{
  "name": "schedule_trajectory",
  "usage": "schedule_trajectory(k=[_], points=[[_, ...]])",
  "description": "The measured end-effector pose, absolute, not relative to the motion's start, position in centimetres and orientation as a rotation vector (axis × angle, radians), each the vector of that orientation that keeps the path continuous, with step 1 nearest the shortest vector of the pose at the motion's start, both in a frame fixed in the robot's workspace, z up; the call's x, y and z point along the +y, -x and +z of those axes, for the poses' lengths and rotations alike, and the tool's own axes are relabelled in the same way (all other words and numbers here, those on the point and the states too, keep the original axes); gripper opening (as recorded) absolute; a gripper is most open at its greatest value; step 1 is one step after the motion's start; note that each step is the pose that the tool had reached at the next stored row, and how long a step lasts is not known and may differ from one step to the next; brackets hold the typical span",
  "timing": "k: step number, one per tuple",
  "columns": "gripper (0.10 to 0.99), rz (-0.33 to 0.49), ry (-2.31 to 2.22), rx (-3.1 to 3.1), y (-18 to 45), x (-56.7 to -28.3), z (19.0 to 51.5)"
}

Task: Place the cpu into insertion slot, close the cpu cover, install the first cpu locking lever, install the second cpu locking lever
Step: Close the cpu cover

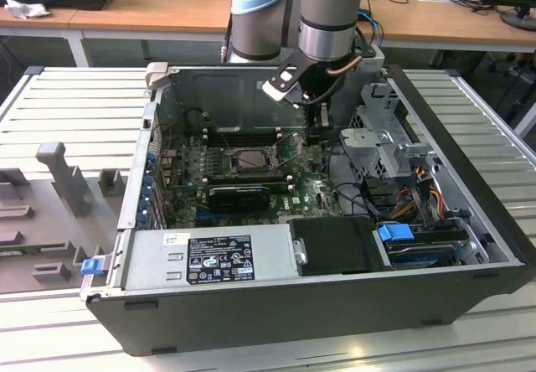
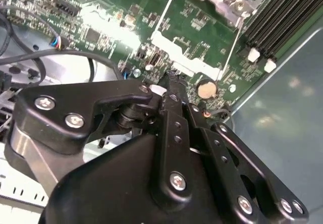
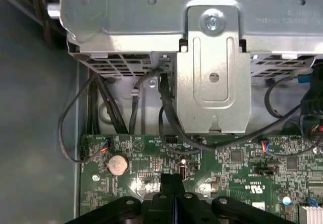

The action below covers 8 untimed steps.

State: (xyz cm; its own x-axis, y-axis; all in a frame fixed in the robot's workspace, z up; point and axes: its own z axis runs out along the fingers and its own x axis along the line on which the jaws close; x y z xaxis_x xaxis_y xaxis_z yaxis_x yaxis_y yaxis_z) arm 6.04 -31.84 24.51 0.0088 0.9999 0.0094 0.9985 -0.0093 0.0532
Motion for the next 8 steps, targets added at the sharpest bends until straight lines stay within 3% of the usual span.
schedule_trajectory(k=[2, 8], points=[[0.106, 0.018, -2.234, 2.213, -6.0, -31.8, 24.5], [0.106, 0.019, -2.234, 2.214, -4.3, -31.8, 24.5]])
